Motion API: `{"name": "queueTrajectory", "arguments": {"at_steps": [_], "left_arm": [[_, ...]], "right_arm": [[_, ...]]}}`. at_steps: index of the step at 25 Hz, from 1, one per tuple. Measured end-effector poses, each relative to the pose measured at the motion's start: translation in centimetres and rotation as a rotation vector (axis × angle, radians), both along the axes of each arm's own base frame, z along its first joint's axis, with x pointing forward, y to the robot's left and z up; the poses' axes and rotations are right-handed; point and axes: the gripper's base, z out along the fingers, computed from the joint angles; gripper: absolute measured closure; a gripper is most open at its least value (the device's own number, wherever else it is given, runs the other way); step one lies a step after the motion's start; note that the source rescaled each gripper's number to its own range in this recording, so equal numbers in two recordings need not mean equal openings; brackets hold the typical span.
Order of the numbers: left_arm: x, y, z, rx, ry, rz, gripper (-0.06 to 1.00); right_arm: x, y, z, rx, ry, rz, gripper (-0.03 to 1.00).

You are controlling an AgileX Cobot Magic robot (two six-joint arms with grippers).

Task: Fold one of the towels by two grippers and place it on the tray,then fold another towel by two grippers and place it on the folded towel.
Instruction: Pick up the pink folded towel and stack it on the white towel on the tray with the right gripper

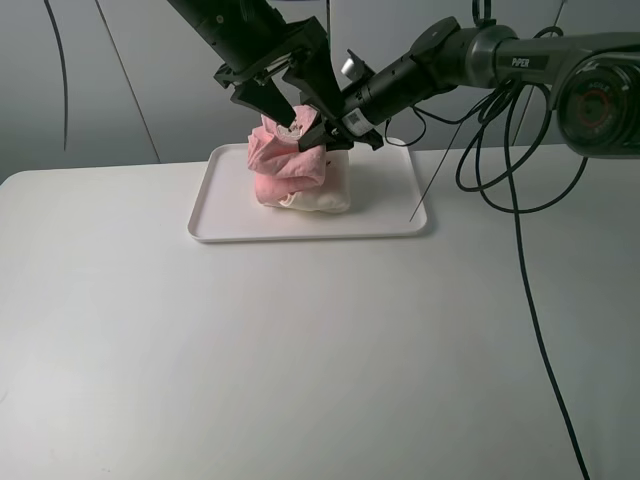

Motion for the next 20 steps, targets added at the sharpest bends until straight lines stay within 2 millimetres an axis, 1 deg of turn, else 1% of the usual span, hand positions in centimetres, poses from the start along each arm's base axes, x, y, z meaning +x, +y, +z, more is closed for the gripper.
{"name": "queueTrajectory", "arguments": {"at_steps": [6, 7, 8, 9, 11, 12, 13, 16, 18, 20], "left_arm": [[0.0, 0.0, 0.0, 0.000, 0.000, 0.000, -0.03], [0.0, 0.0, 0.0, 0.000, 0.000, 0.000, -0.03], [0.0, 0.0, 0.0, 0.000, 0.000, 0.000, -0.03], [0.0, 0.0, 0.0, 0.000, 0.000, 0.000, -0.03], [0.0, 0.0, 0.0, 0.000, -0.001, -0.001, -0.03], [0.0, 0.0, 0.0, 0.000, -0.001, -0.001, -0.03], [0.0, 0.0, 0.0, 0.000, -0.001, -0.001, -0.03], [0.0, 0.0, 0.0, 0.005, -0.003, -0.001, -0.03], [0.1, 0.1, -0.1, 0.016, -0.008, -0.001, -0.03], [0.1, 0.2, -0.1, 0.023, -0.011, 0.001, -0.03]], "right_arm": [[0.3, -1.0, -0.9, -0.140, 0.007, -0.055, 0.85], [0.3, -1.1, -0.9, -0.145, 0.007, -0.061, 0.79], [0.4, -1.1, -0.9, -0.146, 0.004, -0.065, 0.71], [0.4, -1.1, -0.9, -0.146, 0.002, -0.067, 0.54], [0.5, -1.1, -0.8, -0.140, -0.003, -0.076, 0.15], [0.5, -1.1, -0.8, -0.140, -0.006, -0.078, 0.06], [0.5, -1.1, -0.8, -0.140, -0.007, -0.079, 0.01], [0.5, -1.2, -0.6, -0.156, -0.027, -0.066, -0.03], [0.5, -1.4, 0.4, -0.187, -0.065, -0.052, -0.03], [0.5, -1.9, 2.3, -0.240, -0.130, -0.036, -0.03]]}}
